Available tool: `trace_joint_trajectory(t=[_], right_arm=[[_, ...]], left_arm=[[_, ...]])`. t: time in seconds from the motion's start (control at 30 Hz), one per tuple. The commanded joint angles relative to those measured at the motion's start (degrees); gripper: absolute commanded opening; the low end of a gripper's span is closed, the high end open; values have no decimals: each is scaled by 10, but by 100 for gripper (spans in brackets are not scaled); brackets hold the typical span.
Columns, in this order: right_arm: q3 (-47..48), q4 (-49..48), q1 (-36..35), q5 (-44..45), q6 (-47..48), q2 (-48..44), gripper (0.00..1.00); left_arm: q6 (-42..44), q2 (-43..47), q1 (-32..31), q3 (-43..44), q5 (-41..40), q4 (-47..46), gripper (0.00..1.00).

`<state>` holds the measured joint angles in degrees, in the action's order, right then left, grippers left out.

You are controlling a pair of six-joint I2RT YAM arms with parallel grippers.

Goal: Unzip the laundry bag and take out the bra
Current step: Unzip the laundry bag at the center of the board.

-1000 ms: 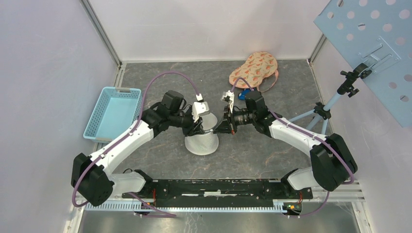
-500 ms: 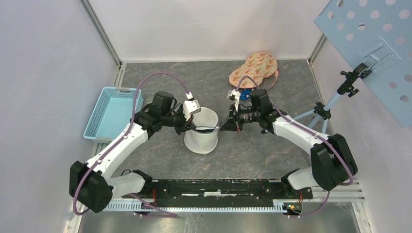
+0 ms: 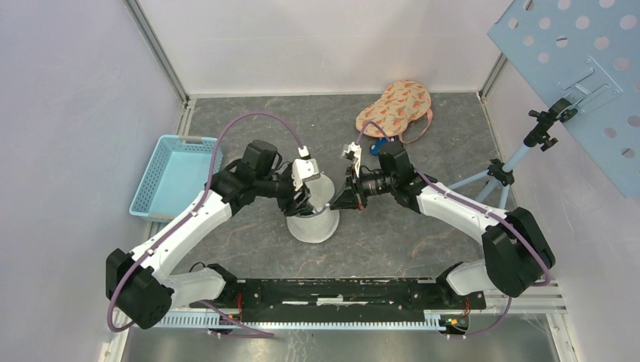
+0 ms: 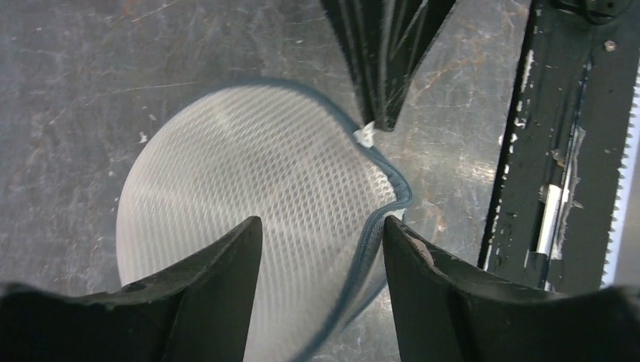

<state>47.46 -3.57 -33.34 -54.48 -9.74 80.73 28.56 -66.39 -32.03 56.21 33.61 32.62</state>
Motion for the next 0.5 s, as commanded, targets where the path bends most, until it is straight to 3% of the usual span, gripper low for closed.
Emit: trace_joint_trajectory(t=[0.0, 0.33, 0.47], right_arm=[[23, -46, -9, -14, -25, 7, 0], [16, -52, -9, -13, -27, 6, 0], [14, -42, -6, -9, -18, 4, 0]], left_arm=[[-29, -11, -30, 18, 21, -11, 67], [-43, -11, -36, 9, 49, -9, 71], [-24, -2, -36, -5, 36, 12, 63]])
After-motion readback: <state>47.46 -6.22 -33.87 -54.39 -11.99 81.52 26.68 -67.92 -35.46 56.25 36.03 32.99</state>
